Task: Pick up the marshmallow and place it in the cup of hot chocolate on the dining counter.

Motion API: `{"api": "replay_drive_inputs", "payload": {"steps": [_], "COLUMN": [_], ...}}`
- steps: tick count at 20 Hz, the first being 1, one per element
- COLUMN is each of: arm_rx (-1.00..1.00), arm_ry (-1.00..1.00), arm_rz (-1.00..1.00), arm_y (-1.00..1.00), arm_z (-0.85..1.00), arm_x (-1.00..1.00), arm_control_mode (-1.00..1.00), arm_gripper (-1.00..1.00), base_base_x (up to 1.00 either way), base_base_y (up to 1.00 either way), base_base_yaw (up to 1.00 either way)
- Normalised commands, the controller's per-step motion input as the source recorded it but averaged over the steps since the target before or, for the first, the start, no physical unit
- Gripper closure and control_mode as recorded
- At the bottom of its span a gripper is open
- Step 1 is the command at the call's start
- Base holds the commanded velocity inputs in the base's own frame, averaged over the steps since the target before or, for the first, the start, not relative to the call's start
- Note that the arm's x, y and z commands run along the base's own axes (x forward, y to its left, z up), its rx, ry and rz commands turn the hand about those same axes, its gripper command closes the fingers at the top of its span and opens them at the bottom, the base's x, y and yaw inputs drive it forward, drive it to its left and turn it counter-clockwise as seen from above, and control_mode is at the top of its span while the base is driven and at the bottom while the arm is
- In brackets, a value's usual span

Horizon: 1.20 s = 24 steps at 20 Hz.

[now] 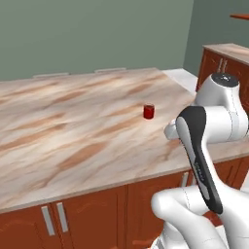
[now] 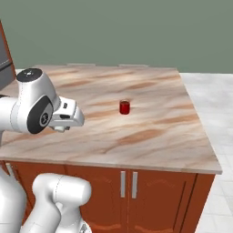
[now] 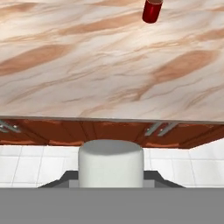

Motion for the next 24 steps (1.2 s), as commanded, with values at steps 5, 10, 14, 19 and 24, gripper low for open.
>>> {"api": "replay_drive_inputs", "payload": {"steps": [5,10,14,19,24], "arm_rx": [0.00,0.00,0.00,0.00,0.01], "arm_ry": [0.00,0.00,0.00,0.00,0.08], "arm_rz": [0.00,0.00,0.00,0.00,0.00], "arm_y": [0.00,0.00,0.00,0.00,-0.06], "arm_z": [0.00,0.00,0.00,0.00,0.00], "arm_x": [0.00,0.00,0.00,0.00,0.40], "arm_control_mode": [1.00,1.00,1.00,1.00,-1.00], "arm_gripper": [1.00,1.00,1.00,1.00,1.00], "base_base_x": [0.54,0.55,0.54,0.71,0.60], "base_base_y": [-0.35,-0.30,-0.29,-0.15,-0.05], "base_base_yaw": [0.00,0.02,0.08,0.06,0.02]}}
